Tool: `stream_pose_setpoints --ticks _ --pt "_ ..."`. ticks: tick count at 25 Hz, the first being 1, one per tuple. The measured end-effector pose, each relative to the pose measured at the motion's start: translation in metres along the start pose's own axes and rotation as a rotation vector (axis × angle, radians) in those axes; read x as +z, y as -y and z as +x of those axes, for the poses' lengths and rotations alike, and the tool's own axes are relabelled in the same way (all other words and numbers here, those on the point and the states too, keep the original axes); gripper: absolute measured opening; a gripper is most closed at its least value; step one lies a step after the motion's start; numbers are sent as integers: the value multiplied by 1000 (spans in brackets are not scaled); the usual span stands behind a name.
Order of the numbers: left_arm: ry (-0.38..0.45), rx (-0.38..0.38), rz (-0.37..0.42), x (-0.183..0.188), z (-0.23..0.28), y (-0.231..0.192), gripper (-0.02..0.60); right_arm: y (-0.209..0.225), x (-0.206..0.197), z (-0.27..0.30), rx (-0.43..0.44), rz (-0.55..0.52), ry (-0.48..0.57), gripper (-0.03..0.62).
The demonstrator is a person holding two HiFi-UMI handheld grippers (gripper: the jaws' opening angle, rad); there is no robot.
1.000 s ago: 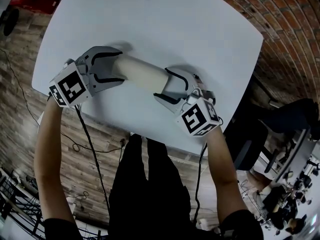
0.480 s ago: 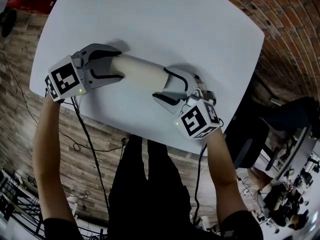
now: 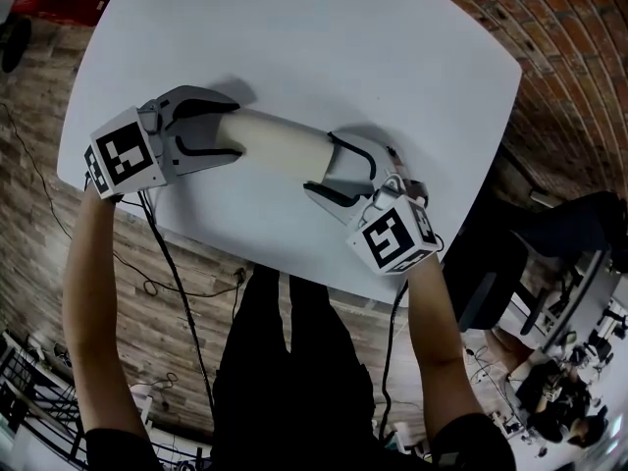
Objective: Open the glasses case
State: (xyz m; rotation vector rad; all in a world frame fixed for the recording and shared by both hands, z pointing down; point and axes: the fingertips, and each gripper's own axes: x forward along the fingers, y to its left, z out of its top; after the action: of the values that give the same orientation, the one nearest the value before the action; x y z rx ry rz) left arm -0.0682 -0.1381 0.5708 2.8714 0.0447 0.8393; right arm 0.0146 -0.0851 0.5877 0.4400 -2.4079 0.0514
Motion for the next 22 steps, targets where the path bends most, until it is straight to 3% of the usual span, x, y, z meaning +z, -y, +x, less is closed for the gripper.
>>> stream_pose_setpoints --ticks 3,10,18,22 --pt "-3 -26 -13 1 -1 -1 258 6 -1 -2 -4 44 18 345" --pt "14 -61 -80 9 -7 -1 253 1 0 1 23 7 -20 301" --pt "71 -34 -129 13 -12 0 253 -1 0 2 24 11 -17 300" --pt "-7 -9 -56 0 -8 7 253 -2 1 2 30 3 -22 290"
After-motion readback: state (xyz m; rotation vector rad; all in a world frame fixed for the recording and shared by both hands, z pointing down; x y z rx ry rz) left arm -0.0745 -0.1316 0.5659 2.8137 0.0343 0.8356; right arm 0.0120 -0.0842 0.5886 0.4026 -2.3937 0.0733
